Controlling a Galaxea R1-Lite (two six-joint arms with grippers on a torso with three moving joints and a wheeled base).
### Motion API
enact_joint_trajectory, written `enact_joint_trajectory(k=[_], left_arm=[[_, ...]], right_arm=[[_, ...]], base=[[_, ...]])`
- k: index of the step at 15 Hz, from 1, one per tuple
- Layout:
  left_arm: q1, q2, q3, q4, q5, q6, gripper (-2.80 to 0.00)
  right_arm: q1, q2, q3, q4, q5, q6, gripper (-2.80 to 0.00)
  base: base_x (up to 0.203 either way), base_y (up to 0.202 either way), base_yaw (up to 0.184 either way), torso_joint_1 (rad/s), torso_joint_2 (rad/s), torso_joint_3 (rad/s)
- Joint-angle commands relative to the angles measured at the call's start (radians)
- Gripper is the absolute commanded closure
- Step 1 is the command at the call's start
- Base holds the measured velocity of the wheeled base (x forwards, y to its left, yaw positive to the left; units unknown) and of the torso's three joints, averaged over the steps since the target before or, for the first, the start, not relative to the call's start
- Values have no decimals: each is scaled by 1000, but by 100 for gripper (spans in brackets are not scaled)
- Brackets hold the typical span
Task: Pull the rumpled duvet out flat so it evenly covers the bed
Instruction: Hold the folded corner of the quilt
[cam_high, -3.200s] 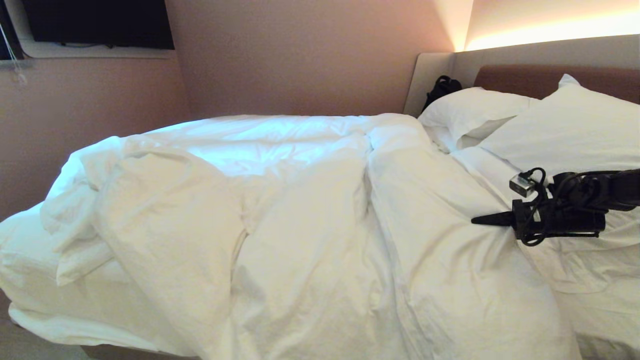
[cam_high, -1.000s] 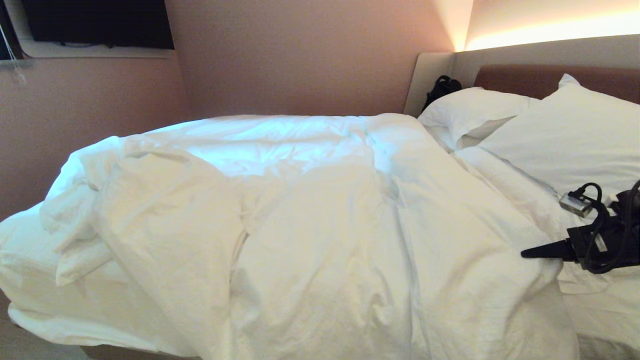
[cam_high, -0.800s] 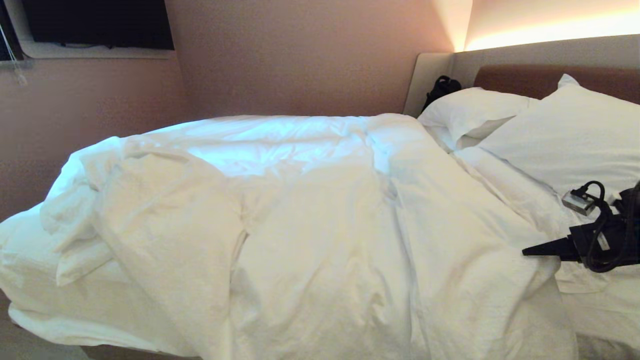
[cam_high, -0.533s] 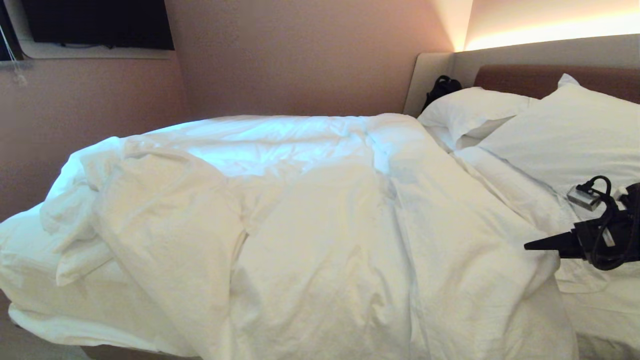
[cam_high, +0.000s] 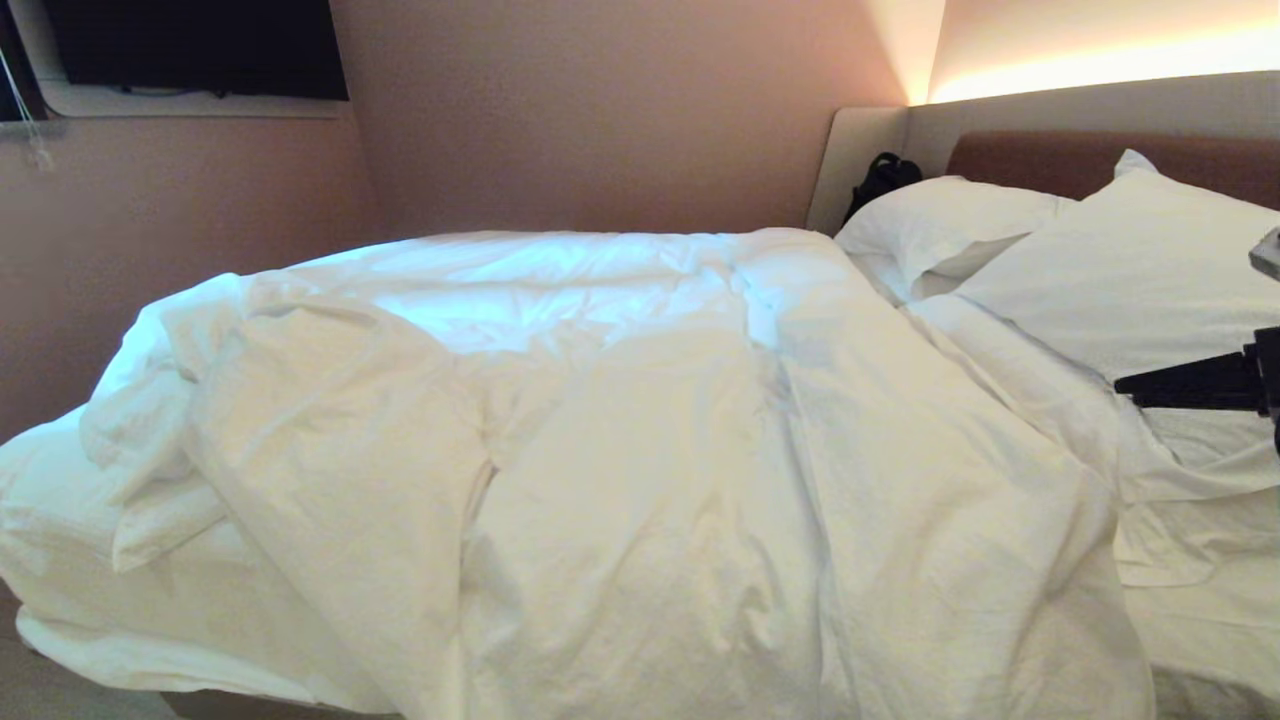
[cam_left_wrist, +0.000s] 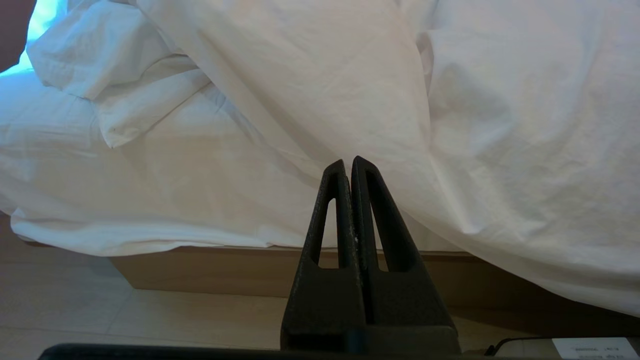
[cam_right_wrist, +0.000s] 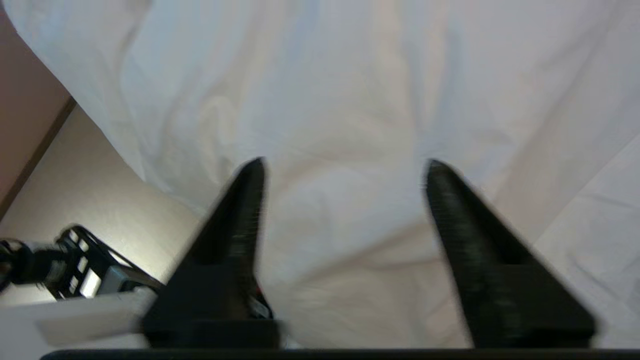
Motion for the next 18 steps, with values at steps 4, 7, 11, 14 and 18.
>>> enact_joint_trajectory(k=[4, 7, 11, 14, 18], left_arm=[[1, 1, 0, 0, 0, 0, 0], [1, 1, 0, 0, 0, 0, 0], [1, 0, 0, 0, 0, 0, 0], [1, 1, 0, 0, 0, 0, 0], [1, 1, 0, 0, 0, 0, 0]], right_arm=[[73, -117, -7, 57, -1, 132, 0], [198, -156, -10, 83, -27, 146, 0], [468, -100, -88, 76, -295, 441, 0], [557, -58, -180, 52, -490, 730, 0], [581, -146, -187, 166, -762, 780, 0]], base=[[0, 0, 0, 0, 0, 0], [0, 0, 0, 0, 0, 0], [0, 0, 0, 0, 0, 0], [0, 0, 0, 0, 0, 0], [0, 0, 0, 0, 0, 0]])
